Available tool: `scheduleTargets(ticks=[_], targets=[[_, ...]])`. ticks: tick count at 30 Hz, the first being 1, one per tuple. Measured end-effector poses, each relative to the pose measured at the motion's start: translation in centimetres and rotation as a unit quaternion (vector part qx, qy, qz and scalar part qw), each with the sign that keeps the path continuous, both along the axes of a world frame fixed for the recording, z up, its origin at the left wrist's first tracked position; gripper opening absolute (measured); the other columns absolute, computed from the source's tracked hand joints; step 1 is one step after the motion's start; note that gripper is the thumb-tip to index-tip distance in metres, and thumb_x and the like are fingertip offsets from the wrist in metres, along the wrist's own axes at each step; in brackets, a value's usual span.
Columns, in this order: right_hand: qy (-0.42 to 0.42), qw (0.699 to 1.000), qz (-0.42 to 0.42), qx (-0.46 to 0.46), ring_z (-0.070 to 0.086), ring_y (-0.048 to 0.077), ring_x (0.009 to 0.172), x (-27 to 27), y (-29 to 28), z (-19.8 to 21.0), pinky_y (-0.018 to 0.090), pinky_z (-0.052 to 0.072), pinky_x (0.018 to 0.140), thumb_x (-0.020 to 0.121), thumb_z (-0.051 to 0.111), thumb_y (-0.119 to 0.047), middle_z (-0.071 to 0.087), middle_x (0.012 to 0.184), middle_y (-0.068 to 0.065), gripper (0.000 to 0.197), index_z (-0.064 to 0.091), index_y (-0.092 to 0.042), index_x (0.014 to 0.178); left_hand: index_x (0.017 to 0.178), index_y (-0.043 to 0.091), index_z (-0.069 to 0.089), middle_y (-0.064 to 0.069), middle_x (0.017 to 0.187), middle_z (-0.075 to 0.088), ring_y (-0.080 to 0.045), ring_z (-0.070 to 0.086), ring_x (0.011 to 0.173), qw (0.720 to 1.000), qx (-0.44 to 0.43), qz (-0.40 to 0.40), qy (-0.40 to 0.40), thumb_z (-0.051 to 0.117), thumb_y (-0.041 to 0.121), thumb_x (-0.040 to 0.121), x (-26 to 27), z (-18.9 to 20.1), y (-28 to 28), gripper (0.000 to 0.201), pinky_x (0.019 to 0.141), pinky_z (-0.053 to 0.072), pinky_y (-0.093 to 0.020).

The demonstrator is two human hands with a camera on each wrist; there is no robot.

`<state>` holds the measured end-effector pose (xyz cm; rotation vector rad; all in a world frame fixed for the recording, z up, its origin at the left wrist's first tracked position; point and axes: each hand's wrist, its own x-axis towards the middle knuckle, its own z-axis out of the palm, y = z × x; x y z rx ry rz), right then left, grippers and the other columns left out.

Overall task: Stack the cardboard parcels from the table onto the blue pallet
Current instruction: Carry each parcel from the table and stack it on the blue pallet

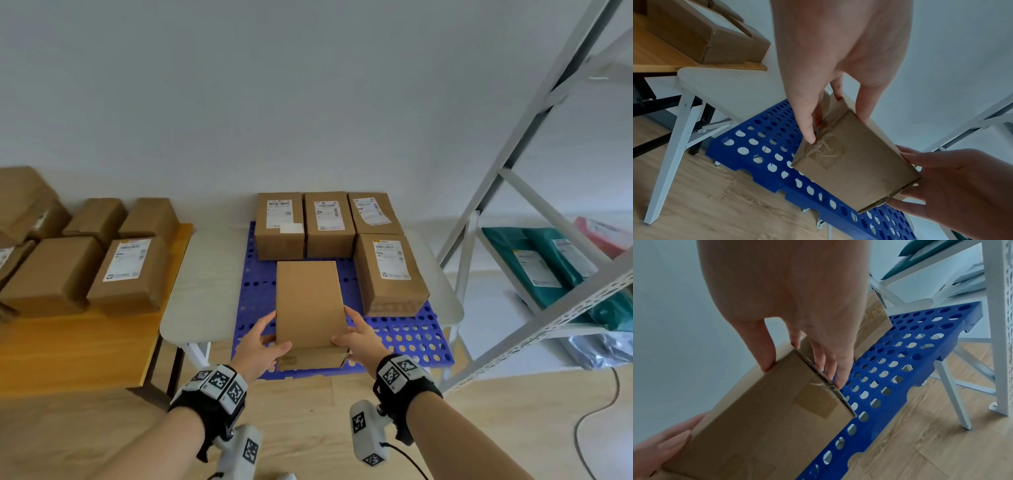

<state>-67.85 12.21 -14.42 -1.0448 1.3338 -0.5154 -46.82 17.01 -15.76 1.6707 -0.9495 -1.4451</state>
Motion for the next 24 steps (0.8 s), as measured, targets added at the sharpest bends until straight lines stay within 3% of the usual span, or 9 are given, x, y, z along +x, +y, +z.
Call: scheduleTargets(ticks=[3,7,10,14,17,20,24], targets=[[0.0,1.0,-0.013,0.014,0.06,0.013,0.086,0.2,-1.1,-1.2,0.024,0.047,0.066,0.089,0.056,0.003,0.061,0.119,0.014,0.073,0.023,-0.022,0.149,0.141,0.036,0.032,-0.004,0.133,0.052,-0.021,0.052,0.121,1.0,0.005,-0.006,-0.001,0.069,0.006,0.083,-0.1,-1.3,-1.1,0.076,0.099,0.047,-0.042],[0.009,1.0,-0.02,0.022,0.06,0.024,0.1,0.6,-2.4,-2.4,0.04,0.05,0.091,0.088,0.058,0.001,0.06,0.118,0.014,0.074,0.022,-0.022,0.149,0.143,0.032,0.031,0.001,0.129,0.05,-0.015,0.048,0.12,1.0,-0.007,-0.015,-0.025,0.068,0.004,0.083,0.1,-2.3,-2.5,0.076,0.097,0.048,-0.042],[0.016,1.0,-0.01,0.012,0.058,0.025,0.107,0.8,-3.4,-2.4,0.034,0.049,0.085,0.088,0.06,-0.001,0.057,0.124,0.013,0.076,0.02,-0.022,0.149,0.142,0.034,0.031,0.005,0.124,0.05,-0.01,0.047,0.112,0.999,-0.01,-0.023,-0.038,0.068,0.006,0.084,0.5,-2.7,-3.6,0.074,0.081,0.053,-0.03],[0.089,0.995,0.04,-0.038,0.053,0.023,0.116,1.3,-4.2,-2.2,0.035,0.05,0.092,0.088,0.063,-0.01,0.041,0.143,0.006,0.082,0.013,-0.025,0.151,0.143,0.031,0.03,-0.001,0.135,0.05,-0.016,0.047,0.126,0.999,-0.019,-0.03,-0.017,0.067,0.005,0.084,0.8,-3.3,-4.7,0.075,0.096,0.049,-0.041],[0.179,0.975,0.085,-0.102,0.039,0.024,0.131,2.0,-4.5,-1.8,0.041,0.041,0.106,0.086,0.065,-0.021,0.021,0.153,0.005,0.083,0.012,-0.03,0.15,0.144,0.029,0.027,-0.001,0.14,0.045,-0.016,0.044,0.128,0.999,-0.023,-0.041,-0.017,0.07,0.007,0.081,0.9,-3.6,-5.1,0.08,0.098,0.048,-0.042],[0.247,0.948,0.138,-0.145,0.014,0.025,0.144,2.4,-4.8,-1.2,0.044,0.029,0.114,0.086,0.064,-0.029,-0.003,0.158,0.0,0.082,0.013,-0.034,0.149,0.146,0.027,0.023,-0.002,0.141,0.043,-0.019,0.045,0.128,0.998,-0.02,-0.056,-0.017,0.073,0.008,0.078,1.0,-3.8,-5.2,0.086,0.097,0.049,-0.041],[0.336,0.892,0.231,-0.197,-0.002,0.021,0.146,2.3,-5.3,-0.5,0.043,0.015,0.119,0.088,0.06,-0.041,-0.007,0.158,-0.003,0.078,0.013,-0.034,0.15,0.147,0.027,0.021,-0.005,0.142,0.042,-0.022,0.045,0.128,0.997,-0.017,-0.069,-0.017,0.073,0.008,0.079,1.2,-4.2,-5.7,0.088,0.098,0.047,-0.046]])
